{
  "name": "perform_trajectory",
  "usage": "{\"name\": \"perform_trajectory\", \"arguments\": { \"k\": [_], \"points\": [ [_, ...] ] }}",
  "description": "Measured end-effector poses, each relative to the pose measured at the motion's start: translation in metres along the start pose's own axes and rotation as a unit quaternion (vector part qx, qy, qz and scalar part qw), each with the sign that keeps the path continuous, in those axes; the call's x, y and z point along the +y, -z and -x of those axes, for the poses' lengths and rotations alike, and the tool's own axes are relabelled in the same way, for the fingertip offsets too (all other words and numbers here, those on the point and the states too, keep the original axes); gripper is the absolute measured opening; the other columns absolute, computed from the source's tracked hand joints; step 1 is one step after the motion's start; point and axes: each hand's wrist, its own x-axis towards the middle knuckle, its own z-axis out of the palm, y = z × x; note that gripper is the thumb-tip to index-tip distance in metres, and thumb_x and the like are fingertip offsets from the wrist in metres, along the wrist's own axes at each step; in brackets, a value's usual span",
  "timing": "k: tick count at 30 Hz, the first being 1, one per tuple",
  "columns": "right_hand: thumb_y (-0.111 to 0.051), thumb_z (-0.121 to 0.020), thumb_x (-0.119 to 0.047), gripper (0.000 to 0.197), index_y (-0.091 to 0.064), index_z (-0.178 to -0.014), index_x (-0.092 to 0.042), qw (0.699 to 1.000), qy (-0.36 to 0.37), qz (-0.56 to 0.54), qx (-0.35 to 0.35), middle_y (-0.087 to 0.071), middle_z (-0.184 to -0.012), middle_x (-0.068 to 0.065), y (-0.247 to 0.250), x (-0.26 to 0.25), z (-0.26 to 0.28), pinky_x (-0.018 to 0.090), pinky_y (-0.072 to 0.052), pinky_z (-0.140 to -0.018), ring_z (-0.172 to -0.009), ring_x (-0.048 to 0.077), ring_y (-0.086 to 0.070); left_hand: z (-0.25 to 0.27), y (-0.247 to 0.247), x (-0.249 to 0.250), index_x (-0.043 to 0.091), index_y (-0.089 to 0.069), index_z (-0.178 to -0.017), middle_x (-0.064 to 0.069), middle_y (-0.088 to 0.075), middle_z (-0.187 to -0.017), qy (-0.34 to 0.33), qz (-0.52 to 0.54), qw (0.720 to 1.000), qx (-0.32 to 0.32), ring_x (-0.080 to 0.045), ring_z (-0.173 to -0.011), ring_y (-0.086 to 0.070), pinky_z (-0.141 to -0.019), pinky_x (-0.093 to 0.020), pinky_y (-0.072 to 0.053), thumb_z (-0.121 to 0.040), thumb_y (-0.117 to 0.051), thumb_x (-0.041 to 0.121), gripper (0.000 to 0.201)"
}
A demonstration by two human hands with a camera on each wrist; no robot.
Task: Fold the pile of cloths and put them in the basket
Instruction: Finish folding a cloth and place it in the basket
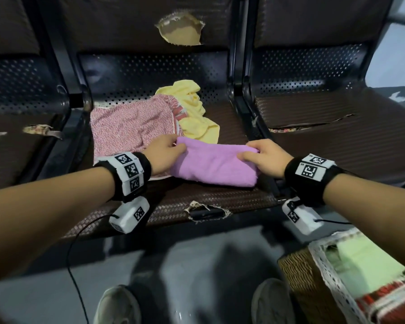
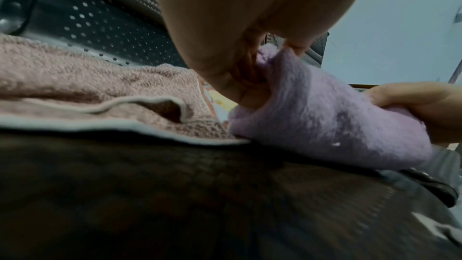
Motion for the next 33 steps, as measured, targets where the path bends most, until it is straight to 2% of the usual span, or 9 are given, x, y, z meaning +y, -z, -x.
{"name": "perform_trajectory", "arguments": {
  "k": [7,10,13,15,19,22,26,29,33],
  "points": [
    [-0.06,-0.091,-0.048,0.03,-0.061,-0.105,-0.021,0.984,-0.067,0.158,0.049,-0.068,-0.108,0.005,-0.012,0.001,-0.027,0.032,-0.046,-0.079,-0.094,0.024,-0.062,-0.026,-0.015,-0.005,0.008,-0.061,-0.109,-0.014,-0.065,-0.108,0.082,-0.085,0.993,0.008,-0.03,-0.1,-0.06,-0.079,-0.033,-0.042,-0.1,-0.05,0.039,0.034],
    [-0.055,-0.09,-0.05,0.036,-0.055,-0.117,-0.026,0.954,0.043,0.275,0.114,-0.058,-0.116,0.002,-0.014,-0.011,-0.024,0.036,-0.049,-0.083,-0.104,0.022,-0.057,-0.027,-0.013,-0.006,0.013,-0.056,-0.108,-0.006,-0.063,-0.099,0.09,-0.074,0.992,0.049,-0.027,-0.092,-0.06,-0.074,-0.033,-0.044,-0.094,-0.058,0.045,0.035],
    [-0.046,-0.088,-0.053,0.041,-0.059,-0.114,-0.025,0.937,0.185,0.281,0.091,-0.058,-0.111,-0.001,-0.023,-0.027,-0.015,0.036,-0.05,-0.081,-0.103,0.021,-0.057,-0.019,-0.005,0.001,0.019,-0.052,-0.1,0.002,-0.057,-0.093,-0.051,-0.072,0.991,0.101,-0.016,-0.082,-0.053,-0.067,-0.032,-0.043,-0.086,-0.068,0.036,0.028],
    [-0.043,-0.088,-0.061,0.056,-0.059,-0.126,-0.024,0.939,0.191,0.285,0.012,-0.06,-0.121,0.001,-0.036,-0.03,-0.01,0.039,-0.05,-0.092,-0.111,0.022,-0.059,-0.011,-0.002,0.006,0.021,-0.056,-0.112,-0.001,-0.059,-0.111,-0.121,-0.076,0.99,0.013,-0.017,-0.098,-0.056,-0.085,-0.033,-0.047,-0.077,-0.069,0.035,0.039],
    [-0.056,-0.084,-0.067,0.083,-0.04,-0.149,-0.02,0.932,0.155,0.321,-0.056,-0.052,-0.145,0.005,-0.05,-0.019,-0.005,0.037,-0.042,-0.107,-0.129,0.024,-0.052,0.003,-0.012,0.001,0.015,-0.04,-0.147,-0.008,-0.052,-0.14,-0.094,-0.2,0.964,-0.151,-0.025,-0.124,-0.052,-0.106,-0.032,-0.04,-0.069,-0.075,0.036,0.088],
    [-0.062,-0.077,-0.069,0.09,-0.035,-0.149,-0.022,0.928,0.139,0.342,-0.055,-0.057,-0.137,0.006,-0.048,-0.024,-0.012,0.038,-0.046,-0.1,-0.123,0.026,-0.057,-0.001,-0.015,0.002,0.016,-0.047,-0.138,-0.011,-0.061,-0.128,-0.1,-0.273,0.951,-0.101,-0.029,-0.114,-0.058,-0.094,-0.033,-0.045,-0.076,-0.073,0.024,0.067],
    [-0.068,-0.066,-0.076,0.09,-0.04,-0.136,-0.027,0.937,0.071,0.337,-0.06,-0.068,-0.113,0.003,-0.039,-0.044,-0.018,0.035,-0.049,-0.076,-0.098,0.03,-0.066,-0.011,-0.004,0.025,0.017,-0.055,-0.113,-0.011,-0.069,-0.101,-0.084,-0.229,0.969,-0.022,-0.029,-0.086,-0.06,-0.071,-0.033,-0.047,-0.079,-0.067,0.038,0.041],
    [-0.076,-0.073,-0.057,0.065,-0.057,-0.125,-0.024,0.958,0.032,0.267,-0.096,-0.069,-0.111,0.003,-0.02,-0.062,-0.011,0.037,-0.054,-0.085,-0.097,0.029,-0.066,-0.01,0.002,0.054,0.018,-0.056,-0.105,-0.001,-0.066,-0.09,-0.091,-0.111,0.989,0.023,-0.024,-0.081,-0.061,-0.066,-0.032,-0.046,-0.076,-0.063,0.05,0.044],
    [-0.077,-0.081,-0.036,0.035,-0.069,-0.108,-0.016,0.996,-0.004,0.082,-0.022,-0.07,-0.11,0.006,0.021,-0.064,0.016,0.032,-0.053,-0.085,-0.098,0.024,-0.066,-0.008,0.0,0.105,0.028,-0.057,-0.109,0.012,-0.065,-0.091,-0.104,0.034,0.988,0.111,-0.013,-0.085,-0.063,-0.069,-0.025,-0.046,-0.08,-0.07,0.044,0.036]
  ]
}}
